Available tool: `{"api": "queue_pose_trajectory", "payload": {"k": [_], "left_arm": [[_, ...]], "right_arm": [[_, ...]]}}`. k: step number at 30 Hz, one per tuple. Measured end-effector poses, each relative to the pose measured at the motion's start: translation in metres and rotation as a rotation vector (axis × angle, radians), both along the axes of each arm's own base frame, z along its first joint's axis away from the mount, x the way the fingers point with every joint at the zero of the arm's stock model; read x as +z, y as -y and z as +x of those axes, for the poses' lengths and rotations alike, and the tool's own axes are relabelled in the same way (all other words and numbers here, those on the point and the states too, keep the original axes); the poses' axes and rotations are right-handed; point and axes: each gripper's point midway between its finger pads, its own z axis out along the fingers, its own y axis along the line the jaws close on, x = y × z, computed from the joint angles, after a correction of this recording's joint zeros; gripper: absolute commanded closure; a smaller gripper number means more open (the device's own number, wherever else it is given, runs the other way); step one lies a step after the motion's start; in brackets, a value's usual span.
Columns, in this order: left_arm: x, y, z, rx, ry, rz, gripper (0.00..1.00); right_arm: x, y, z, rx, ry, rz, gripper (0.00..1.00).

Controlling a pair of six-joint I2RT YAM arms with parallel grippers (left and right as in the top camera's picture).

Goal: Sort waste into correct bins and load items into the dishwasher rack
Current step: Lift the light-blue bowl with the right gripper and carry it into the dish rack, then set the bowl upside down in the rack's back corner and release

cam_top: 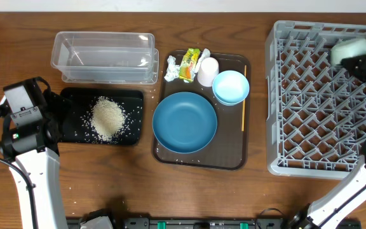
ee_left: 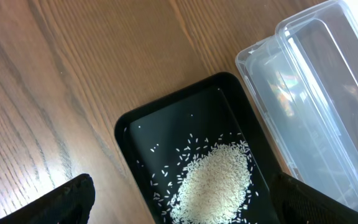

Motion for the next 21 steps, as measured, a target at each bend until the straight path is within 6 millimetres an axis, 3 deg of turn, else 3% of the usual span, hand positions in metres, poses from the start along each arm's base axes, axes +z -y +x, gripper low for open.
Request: {"api": "queue_pose_trajectory", "payload": {"k": [3,5,9,12,16,18,21], "left_arm": [[0.000,0.000,0.000,0.000,0.000,0.000,0.09],[0.000,0.000,0.000,0.000,0.000,0.000,0.08],[0.000,0.000,0.000,0.000,0.000,0.000,0.09],[0.000,0.000,0.000,0.000,0.000,0.000,0.09],[0.000,0.000,0.000,0.000,0.000,0.000,0.09],[0.000,0.000,0.000,0.000,0.000,0.000,0.08],[0.000,0.000,0.000,0.000,0.000,0.000,0.09]], "right_arm": [[0.002,0.017,-0.009,-0.088,-0.079,-0.073,0.84],[0.016,0.028,-0.017,-0.157,-0.118,-0.139,0.84],[0.073,0.047,-0.031,-0.306,-0.113,-0.279,0.82],[0.128,0.054,-0.042,-0.404,-0.037,-0.359,0.71],[0.176,0.056,-0.044,-0.473,0.068,-0.412,0.77],[0.186,0.055,-0.037,-0.482,0.107,-0.429,0.83],[0.179,0.049,-0.017,-0.480,0.121,-0.445,0.88]]}}
